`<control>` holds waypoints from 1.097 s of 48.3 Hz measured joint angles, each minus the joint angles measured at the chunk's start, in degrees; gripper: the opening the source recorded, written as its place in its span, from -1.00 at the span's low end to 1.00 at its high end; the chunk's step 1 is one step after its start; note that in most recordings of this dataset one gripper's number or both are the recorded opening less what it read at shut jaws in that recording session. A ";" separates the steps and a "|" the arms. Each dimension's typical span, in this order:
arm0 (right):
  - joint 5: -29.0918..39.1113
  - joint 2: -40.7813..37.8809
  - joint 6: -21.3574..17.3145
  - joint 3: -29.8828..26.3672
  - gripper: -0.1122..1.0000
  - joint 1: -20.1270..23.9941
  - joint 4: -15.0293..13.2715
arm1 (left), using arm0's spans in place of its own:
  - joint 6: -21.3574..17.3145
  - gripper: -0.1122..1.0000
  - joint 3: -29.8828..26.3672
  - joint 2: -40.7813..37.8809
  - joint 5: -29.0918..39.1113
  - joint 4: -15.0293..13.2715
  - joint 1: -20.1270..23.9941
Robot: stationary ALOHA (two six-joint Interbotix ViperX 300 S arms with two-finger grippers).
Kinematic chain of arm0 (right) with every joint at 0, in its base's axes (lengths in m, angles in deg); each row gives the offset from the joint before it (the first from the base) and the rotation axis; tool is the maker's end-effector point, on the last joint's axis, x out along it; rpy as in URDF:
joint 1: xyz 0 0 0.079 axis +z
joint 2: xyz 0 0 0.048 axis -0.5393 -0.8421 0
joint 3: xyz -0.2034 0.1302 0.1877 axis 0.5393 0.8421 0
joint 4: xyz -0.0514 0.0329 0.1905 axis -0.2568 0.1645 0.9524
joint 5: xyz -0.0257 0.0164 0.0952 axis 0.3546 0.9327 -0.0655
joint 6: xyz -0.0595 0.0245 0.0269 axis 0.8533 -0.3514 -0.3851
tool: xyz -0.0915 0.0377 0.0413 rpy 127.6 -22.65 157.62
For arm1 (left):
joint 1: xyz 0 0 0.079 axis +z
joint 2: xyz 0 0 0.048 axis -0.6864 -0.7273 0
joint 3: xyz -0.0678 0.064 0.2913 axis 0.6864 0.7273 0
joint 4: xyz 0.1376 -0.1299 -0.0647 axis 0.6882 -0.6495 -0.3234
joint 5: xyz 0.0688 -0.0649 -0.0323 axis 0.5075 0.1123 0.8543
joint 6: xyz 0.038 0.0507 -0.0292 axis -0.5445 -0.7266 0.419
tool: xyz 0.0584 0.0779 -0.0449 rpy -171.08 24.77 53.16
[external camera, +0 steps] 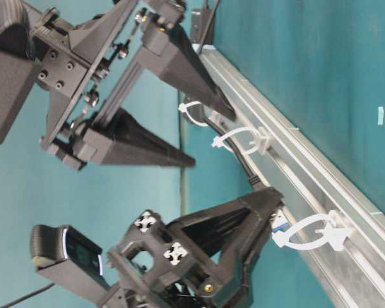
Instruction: Pass the USB cable through three rings with both arms.
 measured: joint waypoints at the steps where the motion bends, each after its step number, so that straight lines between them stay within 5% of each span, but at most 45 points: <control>1: -0.18 -0.26 0.09 -0.09 0.65 -0.18 0.00 | 0.00 -0.61 0.00 0.09 0.00 0.00 0.00; 21: -0.88 -5.45 -0.09 -1.93 0.39 -0.35 -0.26 | 0.09 -0.61 -0.09 0.44 0.09 -0.18 -0.09; 37: -0.97 -6.50 0.00 -3.60 -0.63 -0.70 -0.70 | 0.00 -0.61 -0.09 0.53 0.09 -0.18 -0.09; 53: 1.14 -7.65 -0.09 -5.54 -0.66 -1.05 -0.88 | 0.00 -0.61 -0.26 0.53 0.09 -0.18 0.26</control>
